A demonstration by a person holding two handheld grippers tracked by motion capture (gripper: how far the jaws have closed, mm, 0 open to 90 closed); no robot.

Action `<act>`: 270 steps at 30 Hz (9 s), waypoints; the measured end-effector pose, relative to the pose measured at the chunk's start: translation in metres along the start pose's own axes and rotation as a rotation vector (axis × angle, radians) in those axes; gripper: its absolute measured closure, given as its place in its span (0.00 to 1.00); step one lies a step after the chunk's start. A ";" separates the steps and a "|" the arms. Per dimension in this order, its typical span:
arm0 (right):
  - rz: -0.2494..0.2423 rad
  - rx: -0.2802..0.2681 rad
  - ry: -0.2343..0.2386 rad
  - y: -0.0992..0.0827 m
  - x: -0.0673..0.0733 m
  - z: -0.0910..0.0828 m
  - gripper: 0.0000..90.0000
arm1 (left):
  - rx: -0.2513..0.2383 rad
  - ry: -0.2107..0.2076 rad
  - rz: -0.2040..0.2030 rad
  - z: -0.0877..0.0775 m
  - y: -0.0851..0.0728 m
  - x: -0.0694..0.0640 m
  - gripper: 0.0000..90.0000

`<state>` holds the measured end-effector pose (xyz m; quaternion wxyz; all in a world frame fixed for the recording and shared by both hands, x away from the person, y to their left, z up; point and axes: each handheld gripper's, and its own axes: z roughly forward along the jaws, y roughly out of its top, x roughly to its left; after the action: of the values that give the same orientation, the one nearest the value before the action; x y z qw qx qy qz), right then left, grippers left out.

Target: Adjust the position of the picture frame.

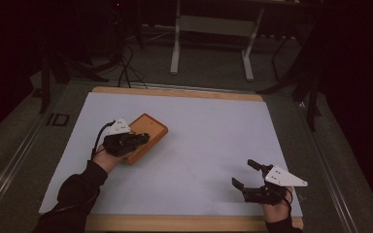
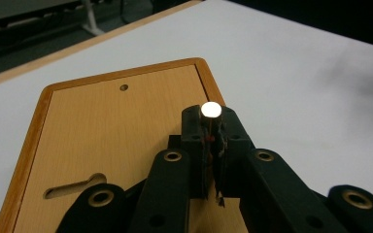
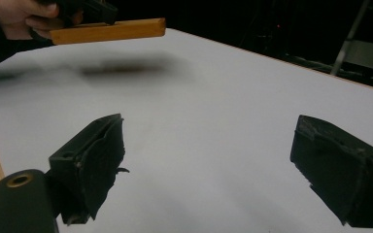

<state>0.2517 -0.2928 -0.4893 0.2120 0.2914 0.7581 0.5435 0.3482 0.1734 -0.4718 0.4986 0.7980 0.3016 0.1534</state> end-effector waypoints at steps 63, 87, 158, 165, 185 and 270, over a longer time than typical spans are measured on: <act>-0.003 0.000 0.005 0.000 -0.003 -0.005 0.13 | 0.163 -0.220 0.162 0.138 -0.004 -0.104 0.94; 0.002 0.007 0.012 0.000 -0.002 -0.003 0.13 | 0.119 -0.150 0.118 0.082 0.000 -0.064 0.86; -0.004 0.018 0.027 0.000 0.000 0.001 0.13 | 0.298 -0.181 0.095 0.067 -0.041 -0.061 1.00; -0.004 0.018 0.029 0.000 0.000 0.001 0.13 | 0.314 -0.198 0.096 0.062 -0.046 -0.061 1.00; -0.007 0.022 0.030 0.000 0.000 0.003 0.13 | 0.293 -0.274 0.104 0.063 -0.048 -0.075 1.00; -0.003 0.015 0.028 0.001 0.000 -0.001 0.13 | 0.362 -0.480 0.252 0.118 -0.026 -0.162 1.00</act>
<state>0.2512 -0.2935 -0.4884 0.2002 0.2842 0.7656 0.5414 0.2796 -0.0041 -0.5394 0.3826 0.9182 0.0966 -0.0347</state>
